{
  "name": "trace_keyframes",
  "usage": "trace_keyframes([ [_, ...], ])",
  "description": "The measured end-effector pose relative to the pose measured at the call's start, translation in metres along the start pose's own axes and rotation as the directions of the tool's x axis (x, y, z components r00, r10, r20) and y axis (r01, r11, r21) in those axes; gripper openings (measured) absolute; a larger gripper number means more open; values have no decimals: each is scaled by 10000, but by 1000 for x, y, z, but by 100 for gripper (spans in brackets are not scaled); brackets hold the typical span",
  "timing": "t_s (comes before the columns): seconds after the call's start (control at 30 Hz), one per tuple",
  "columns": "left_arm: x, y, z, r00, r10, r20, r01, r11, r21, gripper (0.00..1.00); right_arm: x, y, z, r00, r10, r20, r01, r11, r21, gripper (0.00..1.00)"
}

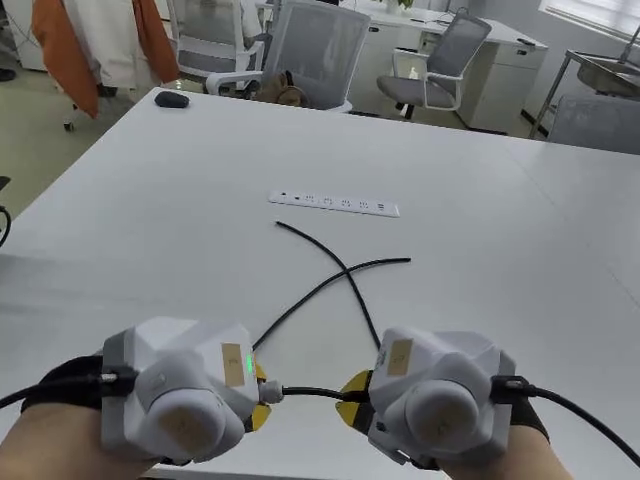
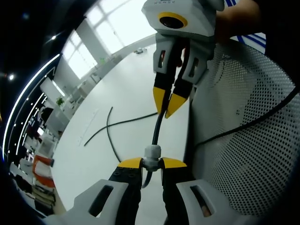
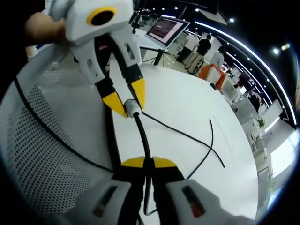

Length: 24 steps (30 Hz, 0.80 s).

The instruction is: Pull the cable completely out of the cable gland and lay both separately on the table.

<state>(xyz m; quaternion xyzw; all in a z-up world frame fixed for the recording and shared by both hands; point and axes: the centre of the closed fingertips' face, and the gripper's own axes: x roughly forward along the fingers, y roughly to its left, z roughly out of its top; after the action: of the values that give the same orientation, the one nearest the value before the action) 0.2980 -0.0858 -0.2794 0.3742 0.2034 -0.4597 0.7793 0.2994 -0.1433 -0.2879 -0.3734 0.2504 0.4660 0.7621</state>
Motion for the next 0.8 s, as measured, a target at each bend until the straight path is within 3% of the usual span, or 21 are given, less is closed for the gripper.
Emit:
trace_keyframes([
  [0.17, -2, 5, -4, 9997, 189, -153, -193, 9995, -238, 16, -1, -6, -6, 9994, -241, -254, 249, 9992, 310, 2],
  [0.33, -1, 6, -9, 9994, 137, -331, -156, 9982, -576, 16, -3, -17, -20, 9937, -726, -854, 779, 9951, 605, 2],
  [0.47, -1, 7, -12, 9987, 200, -473, -230, 9978, -622, 16, -5, -23, -31, 9843, -1053, -1417, 1149, 9915, 611, 2],
  [0.6, -2, 12, -15, 9977, 364, -568, -407, 9962, -775, 16, -10, -34, -46, 9663, -1513, -2080, 1709, 9821, 796, 2],
  [0.73, -3, 13, -15, 9977, 432, -524, -475, 9954, -833, 16, -10, -35, -52, 9635, -1432, -2260, 1736, 9774, 1208, 3],
  [0.8, -3, 13, -15, 9973, 467, -571, -507, 9962, -706, 16, -4, -22, -53, 9714, -753, -2252, 1080, 9847, 1368, 7],
])
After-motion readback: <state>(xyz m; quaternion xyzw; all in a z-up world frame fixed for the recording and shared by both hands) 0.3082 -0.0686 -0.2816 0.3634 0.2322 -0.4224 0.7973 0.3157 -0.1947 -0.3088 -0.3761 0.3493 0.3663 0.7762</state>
